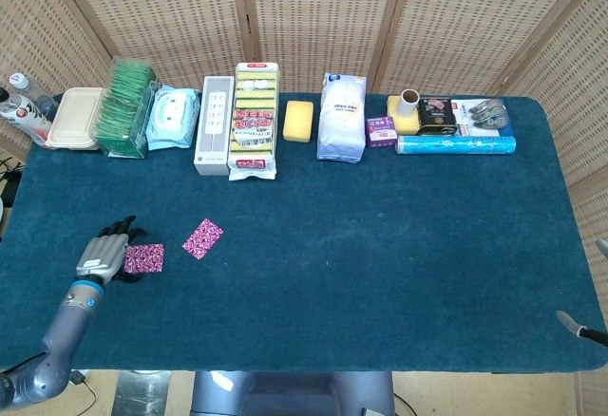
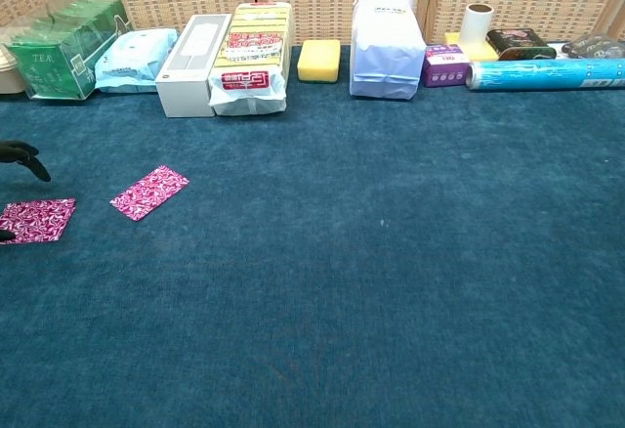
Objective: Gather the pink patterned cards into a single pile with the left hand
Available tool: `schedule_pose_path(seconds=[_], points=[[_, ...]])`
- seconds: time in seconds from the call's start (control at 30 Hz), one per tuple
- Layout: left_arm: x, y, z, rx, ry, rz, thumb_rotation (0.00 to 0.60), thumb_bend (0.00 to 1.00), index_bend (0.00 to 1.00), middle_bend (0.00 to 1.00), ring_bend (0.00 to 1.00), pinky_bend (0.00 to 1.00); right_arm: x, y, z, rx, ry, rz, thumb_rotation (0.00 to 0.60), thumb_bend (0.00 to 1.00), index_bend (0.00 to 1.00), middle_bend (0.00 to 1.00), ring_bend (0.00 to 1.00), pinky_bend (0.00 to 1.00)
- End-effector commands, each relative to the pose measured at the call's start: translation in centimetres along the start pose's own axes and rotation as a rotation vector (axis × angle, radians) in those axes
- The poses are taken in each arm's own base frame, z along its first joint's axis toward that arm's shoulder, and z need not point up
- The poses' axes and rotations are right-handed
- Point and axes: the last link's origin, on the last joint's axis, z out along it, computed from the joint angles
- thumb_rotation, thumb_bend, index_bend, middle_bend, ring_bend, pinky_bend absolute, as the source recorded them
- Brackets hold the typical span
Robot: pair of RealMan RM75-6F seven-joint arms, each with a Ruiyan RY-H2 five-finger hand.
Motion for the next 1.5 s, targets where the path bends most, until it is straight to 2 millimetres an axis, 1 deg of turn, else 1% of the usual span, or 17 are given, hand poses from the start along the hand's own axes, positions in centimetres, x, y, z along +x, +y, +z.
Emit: schedule_pose_path(seconds=[0.03,0.1,0.13,0.23,0.33,0.47,0.53,0.67,0.7,0.77,0.83,0.93,1.07,1.13,1.2,1.5], points=[[0.7,1.0,0.1,-0.03,0.01,-0.041,0.6,0.2,0.19,0.0,0.0,0.07,-0.1,-0.1,0.0,0.002,-0.002,-0.002,0.6,0.0,0.04,0.0,0.0,0.0],[1.5,1.8,0.1,-0.042,0.015,-0.07,0.6,0.2,0.19,0.0,0.0,0.07,-0.1,-0.1,0.0,0.002,-0.002,-0.003,0.6,0.0,0.04,0.0,0.0,0.0],[2.4,3.1,0.2,-0.074,0.042,-0.07,0.6,0.2,0.19,0.0,0.0,0.07,0.0,-0.2,0.0,0.004,0.001,-0.004,0.6,0.0,0.04,0.0,0.0,0.0],[3.4,5.1,-0.2,-0.115,0.067,-0.02,0.6,0.2,0.19,0.0,0.0,0.07,0.0,-0.2,0.1,0.002,0.001,0.0,0.6,0.0,0.04,0.0,0.0,0.0],[3.9,6.9,-0.2,-0.156,0.103,0.079,0.6,0.2,0.19,0.0,0.0,0.07,0.2,-0.1,0.1,0.001,0.004,0.005,0.6,0.0,0.04,0.0,0.0,0.0],[3.6,8.4,0.2,-0.215,0.13,0.22,0.6,0.21,0.18,0.0,0.0,0.07,0.3,0.2,0.0,0.0,0.005,0.013,0.6,0.0,0.04,0.0,0.0,0.0],[3.5,8.5,0.4,-0.24,0.157,0.277,0.6,0.22,0.16,0.0,0.0,0.07,0.3,0.2,0.0,0.0,0.006,0.015,0.6,0.0,0.04,0.0,0.0,0.0],[3.0,7.9,1.3,-0.276,0.222,0.385,0.6,0.23,0.05,0.0,0.0,0.07,0.4,0.2,0.0,0.003,0.005,0.016,0.6,0.0,0.04,0.0,0.0,0.0],[2.7,7.7,1.5,-0.282,0.224,0.393,0.6,0.23,0.02,0.0,0.0,0.07,0.3,0.2,0.0,0.004,0.002,0.016,0.6,0.0,0.04,0.0,0.0,0.0],[2.3,7.4,1.7,-0.291,0.217,0.394,0.6,0.23,0.0,0.0,0.0,0.07,0.2,0.1,0.0,0.005,-0.002,0.014,0.6,0.0,0.04,0.0,0.0,0.0],[1.7,7.1,1.8,-0.287,0.186,0.364,0.6,0.23,0.0,0.0,0.0,0.07,0.2,0.1,0.1,0.005,0.0,0.012,0.6,0.0,0.04,0.0,0.0,0.0],[1.1,7.2,1.8,-0.285,0.138,0.301,0.6,0.23,0.0,0.0,0.0,0.07,0.1,0.0,0.1,0.005,-0.002,0.011,0.6,0.0,0.04,0.0,0.0,0.0],[0.8,8.3,1.4,-0.319,0.13,0.257,0.6,0.23,0.0,0.0,0.0,0.07,0.0,0.0,0.1,0.006,-0.004,0.007,0.6,0.0,0.04,0.0,0.0,0.0],[0.3,9.5,1.2,-0.349,0.135,0.249,0.6,0.23,0.0,0.0,0.0,0.07,0.0,-0.1,0.0,0.008,-0.006,0.004,0.6,0.0,0.04,0.0,0.0,0.0],[-0.1,10.2,1.4,-0.347,0.139,0.26,0.6,0.23,0.0,0.0,0.0,0.07,0.0,-0.1,0.0,0.008,-0.006,0.006,0.6,0.0,0.04,0.0,0.0,0.0],[-1.1,11.5,2.2,-0.314,0.143,0.274,0.6,0.23,0.0,0.0,0.0,0.07,0.1,0.1,0.1,0.005,-0.004,0.013,0.6,0.0,0.04,0.0,0.0,0.0]])
